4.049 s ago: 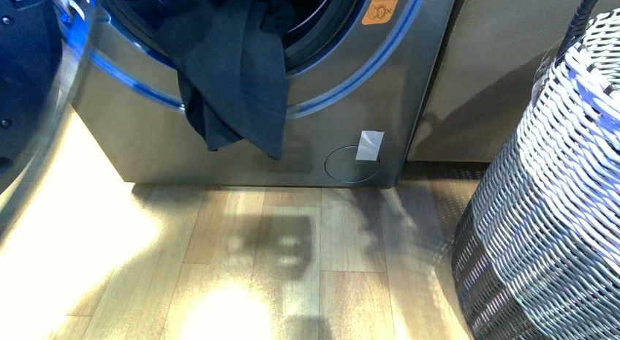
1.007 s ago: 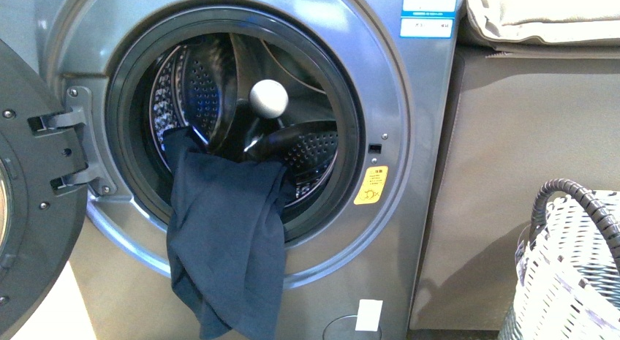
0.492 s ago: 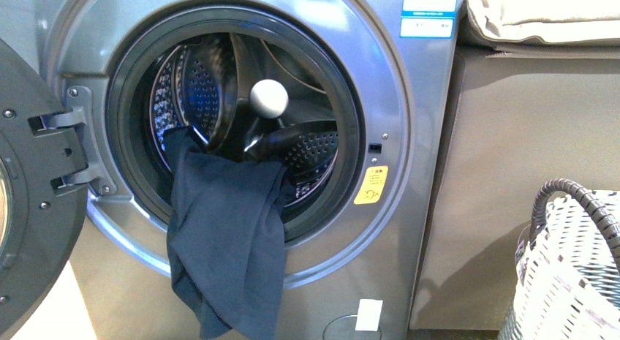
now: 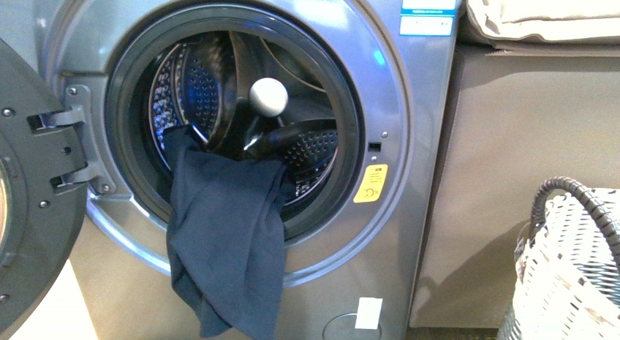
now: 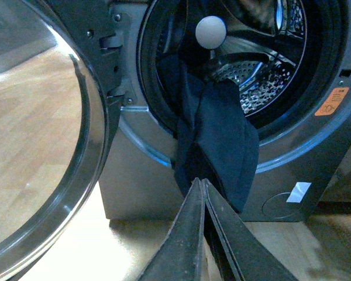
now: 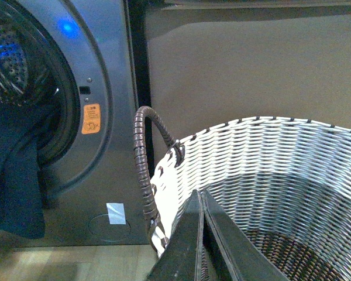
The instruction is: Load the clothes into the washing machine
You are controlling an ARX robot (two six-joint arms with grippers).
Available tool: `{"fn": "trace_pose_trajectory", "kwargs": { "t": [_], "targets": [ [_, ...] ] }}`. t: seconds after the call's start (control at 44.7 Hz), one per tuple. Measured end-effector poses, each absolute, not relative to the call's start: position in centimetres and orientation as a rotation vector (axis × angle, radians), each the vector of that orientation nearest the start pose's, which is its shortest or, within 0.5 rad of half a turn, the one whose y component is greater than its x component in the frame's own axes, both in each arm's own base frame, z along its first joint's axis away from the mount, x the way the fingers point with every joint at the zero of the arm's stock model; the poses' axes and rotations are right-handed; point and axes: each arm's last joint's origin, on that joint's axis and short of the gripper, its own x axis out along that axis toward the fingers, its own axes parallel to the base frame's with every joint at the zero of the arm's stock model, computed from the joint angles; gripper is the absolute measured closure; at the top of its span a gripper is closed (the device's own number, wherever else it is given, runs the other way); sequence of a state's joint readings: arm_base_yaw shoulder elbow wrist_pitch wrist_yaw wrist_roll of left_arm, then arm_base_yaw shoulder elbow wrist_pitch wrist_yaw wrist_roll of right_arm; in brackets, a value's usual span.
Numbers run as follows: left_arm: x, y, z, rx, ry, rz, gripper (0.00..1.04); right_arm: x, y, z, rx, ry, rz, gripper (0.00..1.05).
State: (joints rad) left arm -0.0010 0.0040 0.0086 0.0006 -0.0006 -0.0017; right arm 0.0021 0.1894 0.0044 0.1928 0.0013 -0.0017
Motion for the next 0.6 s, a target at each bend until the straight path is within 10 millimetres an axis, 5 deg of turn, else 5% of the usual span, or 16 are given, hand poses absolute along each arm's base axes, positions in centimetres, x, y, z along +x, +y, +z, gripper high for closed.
{"fn": "trace_pose_trajectory", "kwargs": {
  "t": [0.604],
  "targets": [
    [9.7,0.0,16.6,-0.002,-0.005,-0.001,1.01,9.8,0.0,16.5,-0.002,-0.001,0.001,1.02]
  ]
}}
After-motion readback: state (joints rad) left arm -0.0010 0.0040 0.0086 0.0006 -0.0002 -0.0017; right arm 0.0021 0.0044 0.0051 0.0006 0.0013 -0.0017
